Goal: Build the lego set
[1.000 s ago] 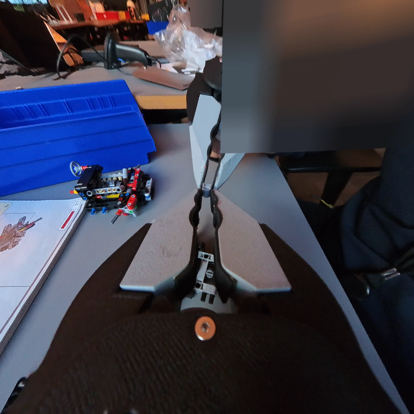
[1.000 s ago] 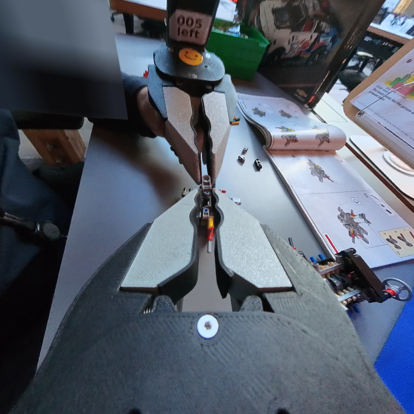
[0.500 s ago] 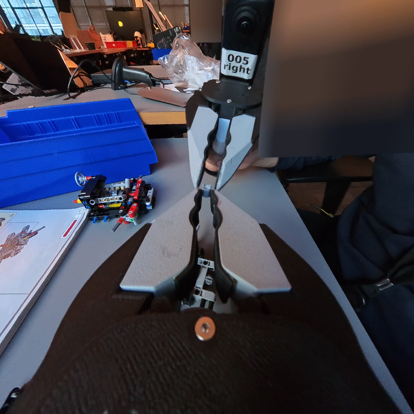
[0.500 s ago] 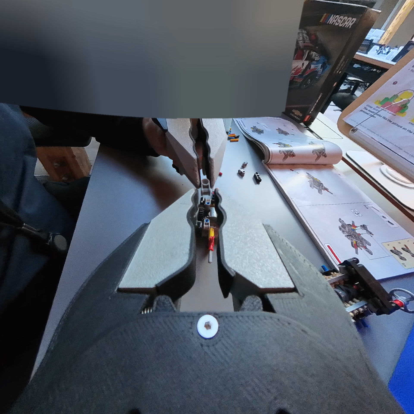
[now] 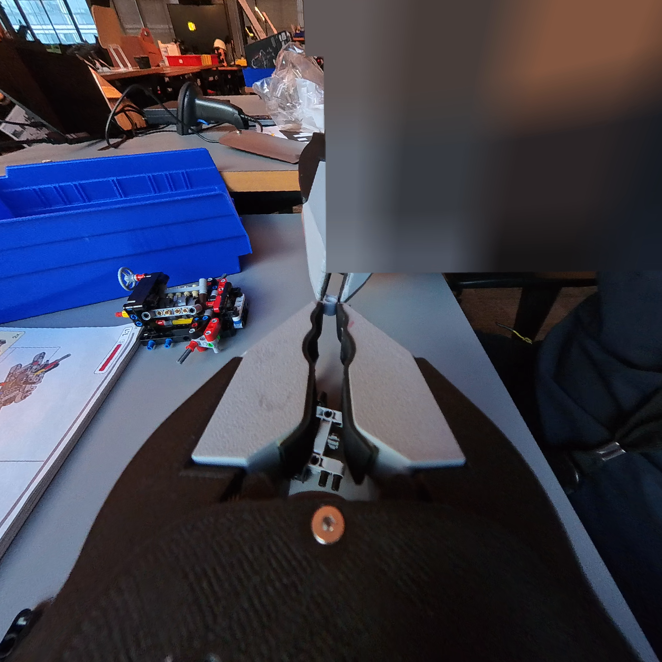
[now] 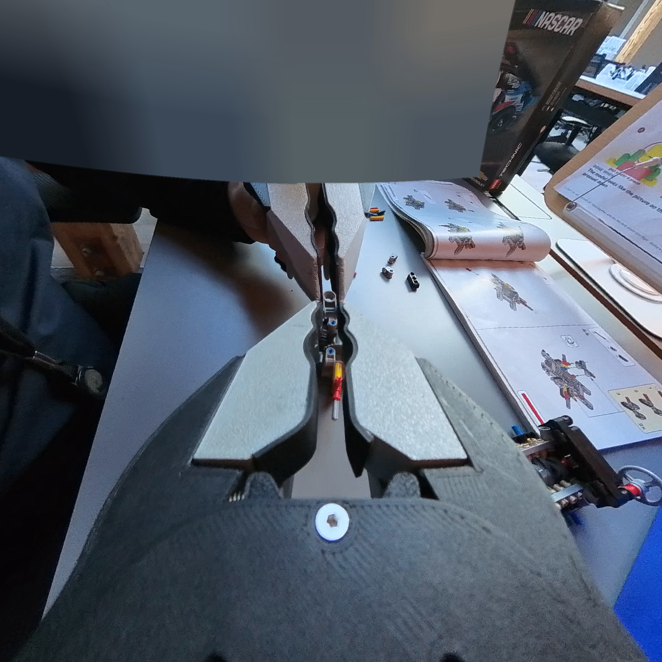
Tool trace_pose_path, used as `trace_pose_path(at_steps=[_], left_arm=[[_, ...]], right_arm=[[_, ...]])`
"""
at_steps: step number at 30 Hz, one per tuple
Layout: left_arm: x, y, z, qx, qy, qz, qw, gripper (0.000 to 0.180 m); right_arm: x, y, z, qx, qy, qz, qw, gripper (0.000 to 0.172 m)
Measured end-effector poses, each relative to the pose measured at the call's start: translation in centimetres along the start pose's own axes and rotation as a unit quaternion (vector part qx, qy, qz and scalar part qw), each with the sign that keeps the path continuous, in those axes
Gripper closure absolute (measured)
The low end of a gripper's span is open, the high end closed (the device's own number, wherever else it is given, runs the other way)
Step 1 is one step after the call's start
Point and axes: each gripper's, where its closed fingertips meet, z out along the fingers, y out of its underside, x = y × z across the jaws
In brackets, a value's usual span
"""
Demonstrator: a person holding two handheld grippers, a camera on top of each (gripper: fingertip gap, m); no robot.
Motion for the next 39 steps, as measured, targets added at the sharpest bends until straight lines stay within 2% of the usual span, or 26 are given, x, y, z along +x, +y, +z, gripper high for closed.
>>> trace_pose_path(at_steps=[17, 19, 21, 25, 32, 39], left_arm=[[0.0, 0.7, 0.1, -0.021, 0.003, -0.006, 1.0, 0.176], [-0.4, 1.2, -0.2, -0.044, 0.003, -0.01, 0.999, 0.172], [-1.2, 2.0, -1.0, -0.075, -0.003, -0.023, 0.997, 0.16], [-2.3, 4.0, -2.0, -0.132, 0.005, -0.065, 0.989, 0.153], [-2.8, 8.3, -1.6, -0.263, 0.014, -0.041, 0.964, 0.147], [-2.7, 8.9, -1.5, -0.266, 0.034, -0.049, 0.962, 0.151]], right_arm=[[-0.2, 0.8, 0.3, -0.045, -0.021, 0.001, 0.999, 0.168], [0.3, 1.5, 0.5, -0.063, -0.018, 0.017, 0.998, 0.168], [1.3, 2.8, 0.6, -0.099, -0.001, 0.028, 0.995, 0.167], [1.5, 4.5, 1.6, -0.16, -0.015, 0.057, 0.985, 0.167], [1.7, 6.4, 3.3, -0.258, -0.027, 0.041, 0.965, 0.167], [1.9, 6.9, 3.7, -0.291, -0.033, 0.036, 0.956, 0.167]])
